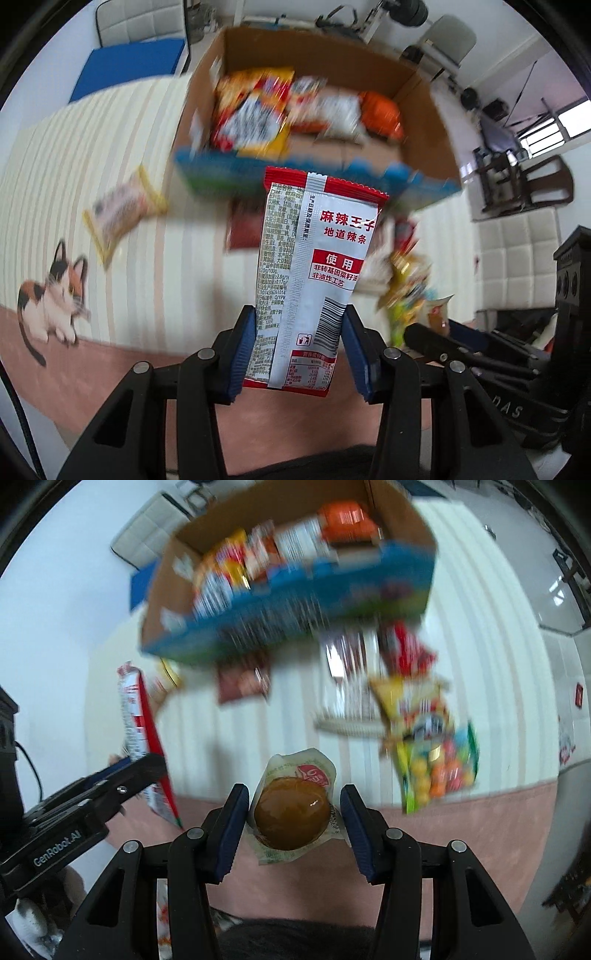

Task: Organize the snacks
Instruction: 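Place the strip packet and egg snack into the box, open both tools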

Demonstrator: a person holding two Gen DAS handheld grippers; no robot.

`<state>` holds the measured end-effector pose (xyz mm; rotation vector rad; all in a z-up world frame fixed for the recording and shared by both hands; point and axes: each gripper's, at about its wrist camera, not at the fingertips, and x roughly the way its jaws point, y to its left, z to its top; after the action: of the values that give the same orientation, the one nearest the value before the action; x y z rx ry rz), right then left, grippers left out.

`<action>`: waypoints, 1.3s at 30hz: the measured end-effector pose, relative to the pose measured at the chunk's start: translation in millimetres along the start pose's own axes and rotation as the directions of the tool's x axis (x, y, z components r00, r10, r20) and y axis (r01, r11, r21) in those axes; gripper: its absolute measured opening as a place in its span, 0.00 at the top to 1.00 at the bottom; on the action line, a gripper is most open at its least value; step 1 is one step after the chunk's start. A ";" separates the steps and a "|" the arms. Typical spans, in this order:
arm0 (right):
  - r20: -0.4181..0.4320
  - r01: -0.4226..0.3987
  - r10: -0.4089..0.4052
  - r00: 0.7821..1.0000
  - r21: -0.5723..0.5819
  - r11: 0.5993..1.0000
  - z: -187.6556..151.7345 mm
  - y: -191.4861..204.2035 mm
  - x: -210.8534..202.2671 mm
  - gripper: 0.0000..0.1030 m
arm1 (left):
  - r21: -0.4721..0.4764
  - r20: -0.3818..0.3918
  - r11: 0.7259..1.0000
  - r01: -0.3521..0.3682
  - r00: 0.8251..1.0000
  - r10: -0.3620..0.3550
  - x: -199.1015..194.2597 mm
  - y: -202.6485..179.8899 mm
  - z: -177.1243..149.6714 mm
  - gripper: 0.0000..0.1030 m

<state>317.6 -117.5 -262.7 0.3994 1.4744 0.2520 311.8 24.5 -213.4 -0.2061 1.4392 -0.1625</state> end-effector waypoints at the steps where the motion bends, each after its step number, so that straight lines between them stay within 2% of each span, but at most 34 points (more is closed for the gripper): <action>1: 0.018 -0.010 0.010 1.000 -0.004 1.000 19.7 -2.8 -12.1 0.47 | -0.001 0.007 1.000 0.009 1.000 -0.009 -3.0 -3.6 14.6 0.58; 5: 0.093 -0.007 0.010 0.996 -0.030 1.000 68.5 4.8 -41.9 0.47 | -0.008 0.030 0.999 0.034 0.999 -0.033 -8.6 -25.8 72.8 0.58; 9: 0.143 0.041 -0.032 0.989 -0.057 0.998 118.0 10.2 -51.2 0.47 | -0.046 -0.006 0.997 0.069 0.998 -0.070 7.3 -32.3 128.2 0.58; 11: 0.138 0.064 -0.054 0.989 -0.065 0.996 142.8 11.8 -41.6 0.47 | -0.077 -0.045 0.993 0.088 0.995 -0.092 24.5 -31.5 153.0 0.58; 15: 0.091 0.113 -0.104 0.990 -0.089 0.990 177.6 5.7 -7.9 0.47 | -0.112 -0.128 0.990 0.082 0.987 -0.096 67.1 -29.6 187.4 0.58; 19: 0.022 0.123 -0.121 0.992 -0.098 0.988 198.8 -7.3 27.0 0.47 | -0.122 -0.209 0.991 0.046 0.975 -0.071 109.3 -28.5 202.3 0.58; 24: -0.023 0.129 -0.132 0.991 -0.099 0.987 207.6 -18.0 54.8 0.47 | -0.112 -0.286 0.993 0.021 0.957 -0.053 144.6 -30.9 208.0 0.58; 28: -0.085 0.095 -0.104 0.991 -0.103 0.990 211.5 -23.5 73.5 0.45 | -0.111 -0.310 0.994 0.012 0.950 -0.046 158.0 -31.9 211.5 0.56; 31: -0.116 0.114 -0.126 0.985 -0.105 0.988 213.4 -25.2 81.4 0.44 | -0.099 -0.325 0.995 -0.004 0.945 -0.029 163.1 -30.9 214.1 0.56; 34: -0.104 0.167 -0.180 0.978 -0.119 0.979 216.1 -25.6 81.6 0.23 | -0.098 -0.321 0.995 -0.018 0.947 -0.014 164.1 -29.7 216.1 0.55; 35: -0.101 0.171 -0.183 0.978 -0.115 0.978 217.1 -26.4 80.3 0.18 | -0.097 -0.319 0.995 -0.014 0.948 -0.018 163.6 -29.0 217.6 0.52; 37: -0.102 0.174 -0.185 0.977 -0.109 0.979 219.4 -28.3 78.7 0.18 | -0.095 -0.314 0.996 -0.005 0.949 -0.025 161.2 -27.8 221.3 0.40; 38: -0.101 0.181 -0.192 0.976 -0.108 0.977 220.4 -28.9 77.3 0.15 | -0.095 -0.308 0.995 -0.005 0.951 -0.025 159.2 -27.9 221.4 0.25; 39: -0.098 0.192 -0.203 0.974 -0.110 0.975 221.0 -29.2 76.0 0.12 | -0.092 -0.303 0.996 -0.007 0.953 -0.022 157.3 -28.4 221.7 0.18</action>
<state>541.5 -137.0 -333.2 0.1580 1.5890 0.1900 551.8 -30.5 -332.0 -0.2709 1.7554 -0.1379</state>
